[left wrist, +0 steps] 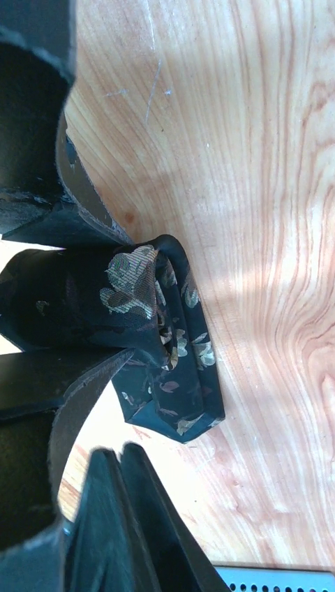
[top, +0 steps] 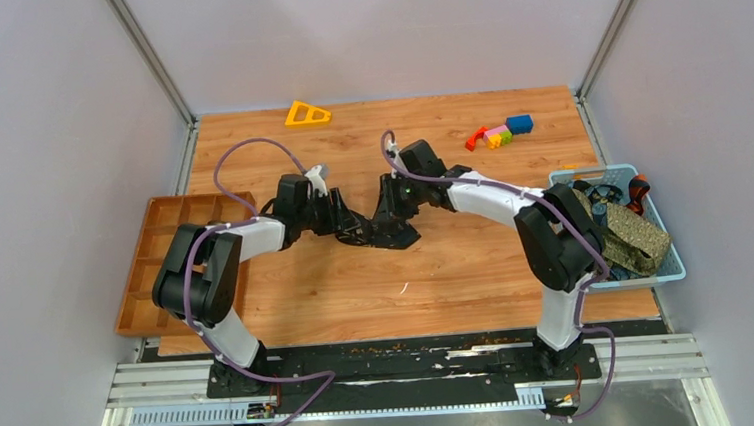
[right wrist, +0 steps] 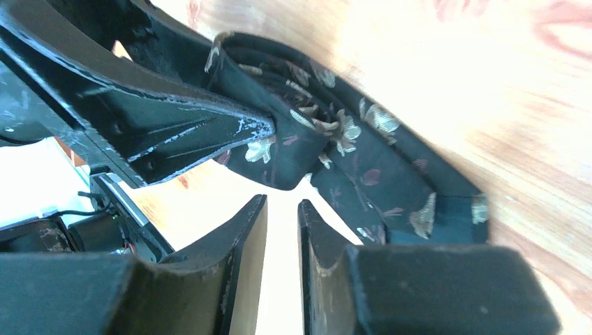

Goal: Roll the ties
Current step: Roll the tie at the center of the board.

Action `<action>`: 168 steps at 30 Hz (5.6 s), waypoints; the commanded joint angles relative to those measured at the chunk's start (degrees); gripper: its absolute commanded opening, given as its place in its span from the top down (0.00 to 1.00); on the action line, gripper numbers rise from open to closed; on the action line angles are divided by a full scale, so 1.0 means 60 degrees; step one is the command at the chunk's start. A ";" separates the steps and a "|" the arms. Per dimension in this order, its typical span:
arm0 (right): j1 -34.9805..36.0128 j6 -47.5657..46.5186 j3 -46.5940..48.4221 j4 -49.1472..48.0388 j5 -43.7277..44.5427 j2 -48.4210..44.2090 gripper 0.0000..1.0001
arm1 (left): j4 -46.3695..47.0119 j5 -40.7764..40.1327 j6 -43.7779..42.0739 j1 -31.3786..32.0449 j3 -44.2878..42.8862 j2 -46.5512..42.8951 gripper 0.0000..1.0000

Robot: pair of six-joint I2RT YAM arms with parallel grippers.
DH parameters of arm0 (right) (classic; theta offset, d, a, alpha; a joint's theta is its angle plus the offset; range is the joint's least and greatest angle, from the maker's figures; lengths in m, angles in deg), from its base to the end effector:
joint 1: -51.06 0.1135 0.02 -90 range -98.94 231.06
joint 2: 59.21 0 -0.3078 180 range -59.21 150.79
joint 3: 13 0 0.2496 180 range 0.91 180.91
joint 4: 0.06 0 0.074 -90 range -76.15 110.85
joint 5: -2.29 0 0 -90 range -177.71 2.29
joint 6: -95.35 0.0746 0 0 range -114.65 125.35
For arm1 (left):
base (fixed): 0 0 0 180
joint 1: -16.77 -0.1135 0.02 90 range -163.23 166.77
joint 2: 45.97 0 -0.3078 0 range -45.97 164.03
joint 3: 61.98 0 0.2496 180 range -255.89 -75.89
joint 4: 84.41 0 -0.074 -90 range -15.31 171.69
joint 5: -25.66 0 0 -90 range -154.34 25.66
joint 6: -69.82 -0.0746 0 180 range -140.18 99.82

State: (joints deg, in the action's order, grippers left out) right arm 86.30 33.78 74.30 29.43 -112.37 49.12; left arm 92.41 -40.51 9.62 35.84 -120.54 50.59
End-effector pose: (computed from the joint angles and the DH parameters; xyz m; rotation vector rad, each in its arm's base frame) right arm 0.3413 0.2793 0.2067 -0.3589 2.5897 0.9774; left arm 0.3294 -0.1457 0.1720 0.0044 2.3874 -0.9027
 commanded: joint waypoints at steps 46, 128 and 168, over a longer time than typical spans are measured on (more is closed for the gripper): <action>-0.0056 -0.0580 -0.1512 0.0321 0.1585 -0.1311 0.79 | -0.5786 -0.4078 -0.2278 0.2363 -0.2309 -0.0524 0.47; -0.0588 0.0170 -0.4642 0.0652 0.1502 -0.6394 0.79 | -0.9288 -0.9487 0.0478 0.6284 -0.7619 0.3257 0.22; -0.0580 0.1440 -0.4440 -0.1754 0.0010 -0.4336 0.27 | -0.5009 -0.3075 -0.1909 0.2372 -0.2183 -0.2648 0.10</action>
State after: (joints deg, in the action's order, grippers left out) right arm 82.50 39.83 44.90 24.51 -109.51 19.48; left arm 52.87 -75.83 1.14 56.29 -137.91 36.68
